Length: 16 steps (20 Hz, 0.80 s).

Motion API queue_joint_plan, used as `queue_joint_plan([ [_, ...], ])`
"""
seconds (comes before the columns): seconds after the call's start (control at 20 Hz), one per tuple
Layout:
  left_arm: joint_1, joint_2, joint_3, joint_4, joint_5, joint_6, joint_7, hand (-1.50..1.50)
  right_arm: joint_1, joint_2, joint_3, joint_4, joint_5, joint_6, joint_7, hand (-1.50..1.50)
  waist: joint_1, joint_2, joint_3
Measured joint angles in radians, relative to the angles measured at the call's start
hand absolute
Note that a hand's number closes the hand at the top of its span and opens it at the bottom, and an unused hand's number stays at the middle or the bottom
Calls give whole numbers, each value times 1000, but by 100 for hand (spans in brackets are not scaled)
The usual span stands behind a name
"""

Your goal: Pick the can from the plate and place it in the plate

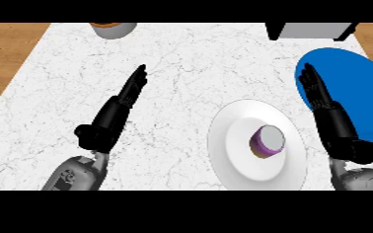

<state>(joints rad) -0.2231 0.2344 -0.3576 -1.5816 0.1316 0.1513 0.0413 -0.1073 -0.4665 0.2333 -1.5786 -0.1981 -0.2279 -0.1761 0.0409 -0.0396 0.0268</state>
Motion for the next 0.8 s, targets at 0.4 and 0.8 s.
queue_joint_plan([
  [0.4,-58,83,10,-47,-42,-57,-37,0,-42,-71,155,187,-127,313,333,-150,96,68,-27],
  [0.8,-83,123,39,-17,-27,-113,-61,0,-351,-223,338,278,19,700,472,-150,93,63,-31],
])
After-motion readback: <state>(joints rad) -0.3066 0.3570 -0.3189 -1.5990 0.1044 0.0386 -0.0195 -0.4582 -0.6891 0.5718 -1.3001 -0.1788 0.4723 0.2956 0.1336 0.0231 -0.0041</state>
